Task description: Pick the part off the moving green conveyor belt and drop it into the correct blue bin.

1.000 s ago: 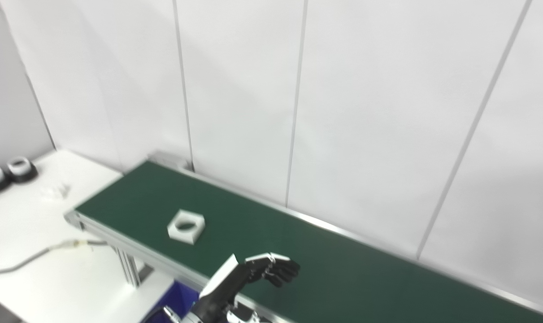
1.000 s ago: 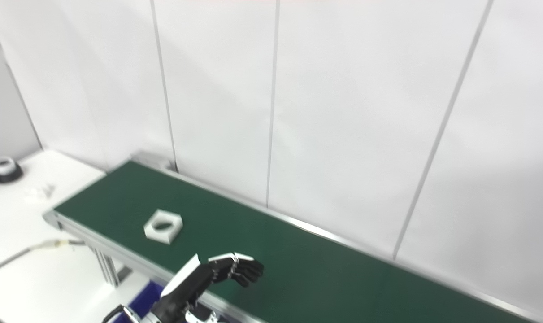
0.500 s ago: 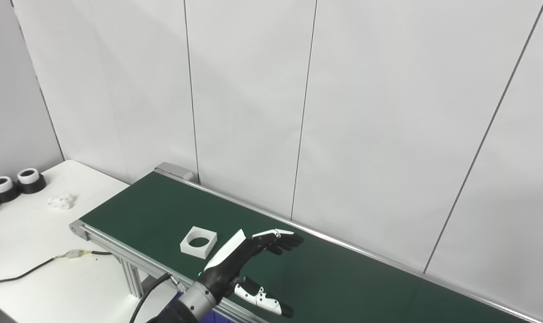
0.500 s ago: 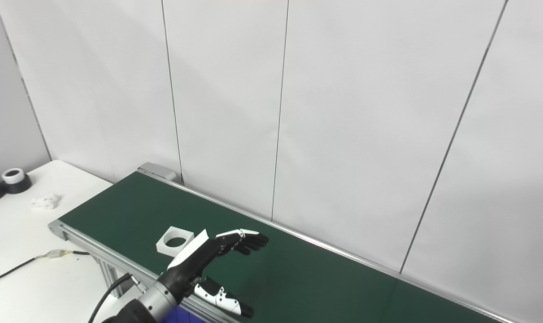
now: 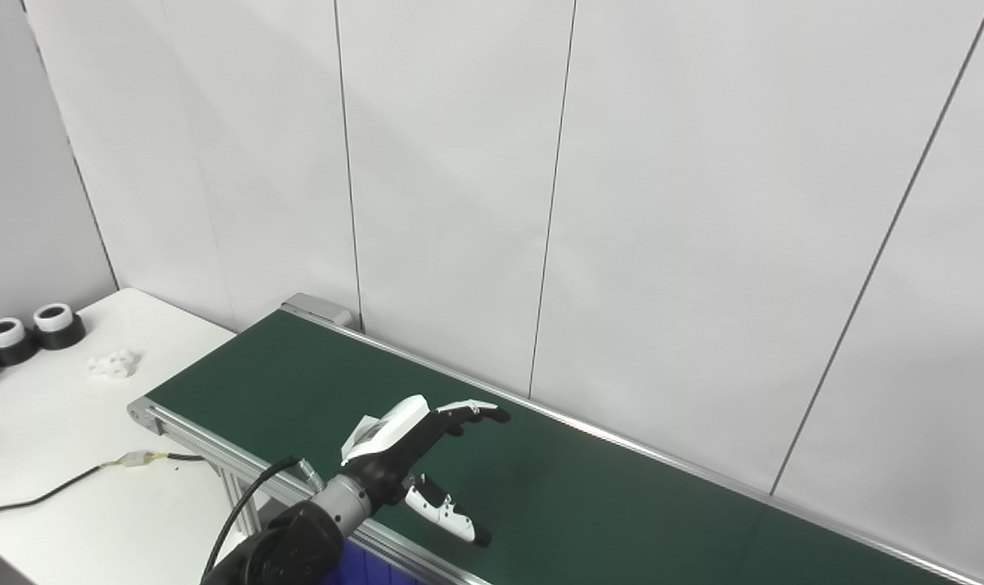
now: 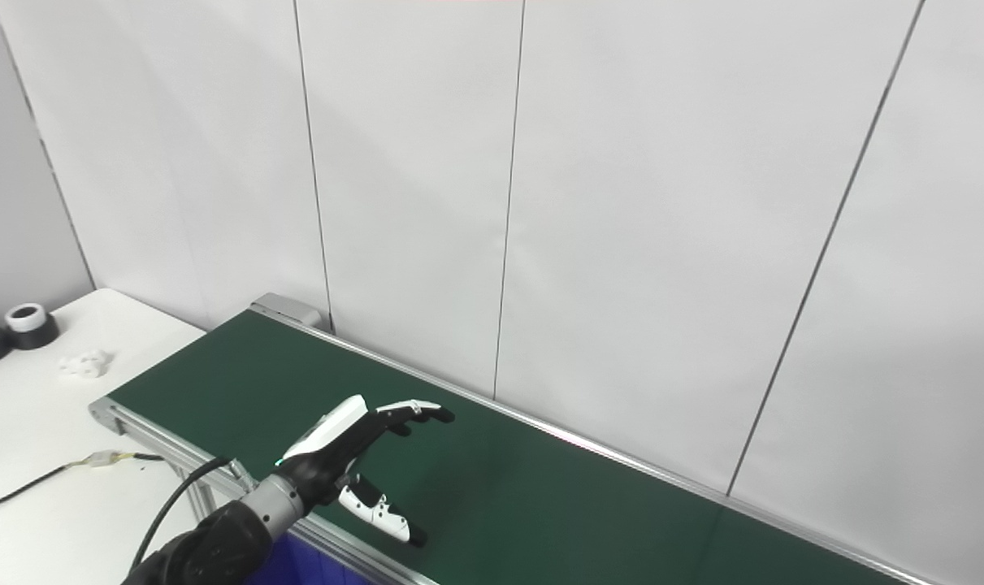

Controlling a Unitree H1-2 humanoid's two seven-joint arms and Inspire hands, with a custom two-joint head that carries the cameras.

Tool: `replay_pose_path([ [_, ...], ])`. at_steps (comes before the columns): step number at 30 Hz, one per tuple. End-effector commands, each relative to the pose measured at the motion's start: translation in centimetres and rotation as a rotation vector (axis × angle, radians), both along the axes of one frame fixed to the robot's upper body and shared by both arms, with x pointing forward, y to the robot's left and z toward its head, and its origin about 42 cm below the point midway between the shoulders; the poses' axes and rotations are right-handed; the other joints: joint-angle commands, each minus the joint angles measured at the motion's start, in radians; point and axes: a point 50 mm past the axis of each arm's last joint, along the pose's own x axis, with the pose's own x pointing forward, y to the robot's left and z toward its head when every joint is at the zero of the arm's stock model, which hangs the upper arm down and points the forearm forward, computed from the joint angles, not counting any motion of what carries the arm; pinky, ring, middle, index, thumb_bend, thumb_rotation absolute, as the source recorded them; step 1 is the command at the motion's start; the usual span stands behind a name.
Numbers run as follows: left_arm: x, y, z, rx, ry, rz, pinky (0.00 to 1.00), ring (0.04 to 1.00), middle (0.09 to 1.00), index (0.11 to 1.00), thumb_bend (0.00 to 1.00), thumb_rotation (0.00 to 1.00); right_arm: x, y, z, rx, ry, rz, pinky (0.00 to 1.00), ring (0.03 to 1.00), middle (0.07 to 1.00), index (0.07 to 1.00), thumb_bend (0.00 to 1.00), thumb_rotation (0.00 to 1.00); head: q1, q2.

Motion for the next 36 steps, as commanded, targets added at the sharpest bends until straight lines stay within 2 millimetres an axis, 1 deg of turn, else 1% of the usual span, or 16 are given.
replay_pose_path([
  [1,1.3,0.7,1.8,0.064,-0.044,-0.003,0.78,0.886,0.878,0.816,0.85,0.01,0.3,0.1,1.3,0.024,-0.089,0.014,0.75,0.787,0.82,0.888,0.4,0.4,-0.001,0.002],
  [5,2.3,1.4,1.7,0.13,-0.023,0.015,0.78,0.88,0.876,0.816,0.86,0.0,0.2,0.0,1.4,0.024,-0.089,0.016,0.74,0.786,0.818,0.889,0.4,0.4,0.0,0.009],
  [8,2.9,1.9,1.6,0.166,-0.013,0.033,0.78,0.869,0.871,0.811,0.87,0.0,0.1,0.0,1.4,0.029,-0.088,0.016,0.74,0.782,0.816,0.888,0.42,0.42,0.001,0.012],
  [15,4.8,3.1,1.1,0.257,0.015,0.064,0.84,0.885,0.883,0.819,0.85,0.0,0.0,0.0,1.4,0.03,-0.088,0.016,0.74,0.778,0.813,0.885,0.43,0.44,0.003,0.017],
  [21,6.4,3.9,0.5,0.335,0.032,0.065,0.83,0.876,0.88,0.819,0.85,0.0,-0.1,0.0,1.5,0.024,-0.091,0.014,0.73,0.775,0.81,0.882,0.46,0.49,0.001,0.021],
  [30,8.3,4.4,0.4,0.462,0.061,0.067,0.83,0.861,0.88,0.826,0.84,0.0,-0.5,0.0,1.6,0.023,-0.09,0.017,0.73,0.774,0.815,0.886,0.48,0.54,-0.002,0.026],
  [36,9.2,4.5,0.2,0.522,0.072,0.076,0.82,0.854,0.879,0.821,0.85,0.0,-0.7,0.1,1.7,0.03,-0.093,0.017,0.73,0.774,0.815,0.882,0.48,0.52,-0.006,0.03],
])
